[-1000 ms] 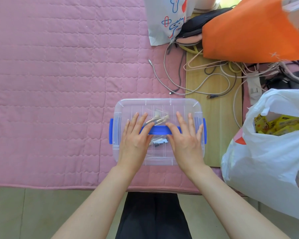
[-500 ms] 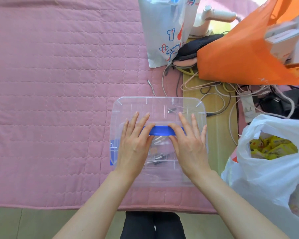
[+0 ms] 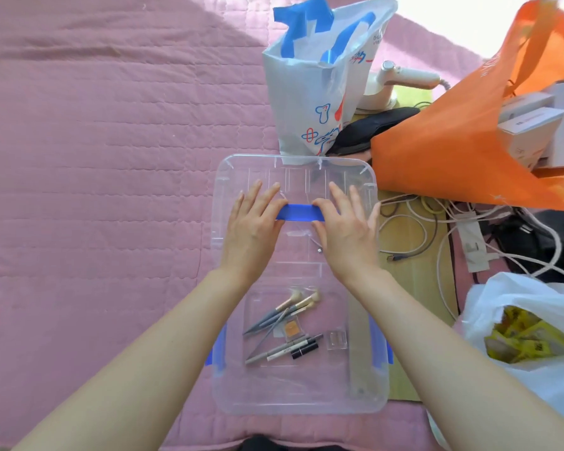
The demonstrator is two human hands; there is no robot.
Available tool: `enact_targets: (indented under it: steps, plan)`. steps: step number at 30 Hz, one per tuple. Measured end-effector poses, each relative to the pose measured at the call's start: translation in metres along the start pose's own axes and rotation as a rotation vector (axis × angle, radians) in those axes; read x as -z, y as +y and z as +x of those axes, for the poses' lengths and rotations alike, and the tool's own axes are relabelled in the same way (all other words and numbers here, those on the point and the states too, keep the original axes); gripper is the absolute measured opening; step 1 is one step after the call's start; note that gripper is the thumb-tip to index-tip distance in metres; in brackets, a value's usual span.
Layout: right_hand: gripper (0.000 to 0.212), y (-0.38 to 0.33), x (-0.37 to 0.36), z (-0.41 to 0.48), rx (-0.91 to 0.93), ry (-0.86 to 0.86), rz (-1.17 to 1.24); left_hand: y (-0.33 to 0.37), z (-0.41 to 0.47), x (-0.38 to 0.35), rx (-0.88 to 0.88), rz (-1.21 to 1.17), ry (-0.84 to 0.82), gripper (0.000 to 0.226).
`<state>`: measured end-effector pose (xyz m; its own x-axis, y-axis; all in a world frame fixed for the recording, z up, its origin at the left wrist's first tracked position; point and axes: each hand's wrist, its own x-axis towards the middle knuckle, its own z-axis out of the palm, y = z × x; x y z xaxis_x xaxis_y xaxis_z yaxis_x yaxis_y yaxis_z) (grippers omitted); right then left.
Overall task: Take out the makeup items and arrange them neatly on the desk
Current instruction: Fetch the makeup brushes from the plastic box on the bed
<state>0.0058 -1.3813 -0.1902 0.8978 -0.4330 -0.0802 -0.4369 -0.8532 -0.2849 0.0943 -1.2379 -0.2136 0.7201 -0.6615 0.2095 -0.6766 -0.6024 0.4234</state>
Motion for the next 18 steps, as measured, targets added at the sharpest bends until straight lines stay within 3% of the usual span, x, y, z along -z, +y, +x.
enact_targets:
  steps: [18]
  plan:
    - [0.03,0.017,-0.102,0.053,0.1,-0.288,-0.166,-0.075,0.015,-0.076,-0.005,0.017,-0.355,0.021]
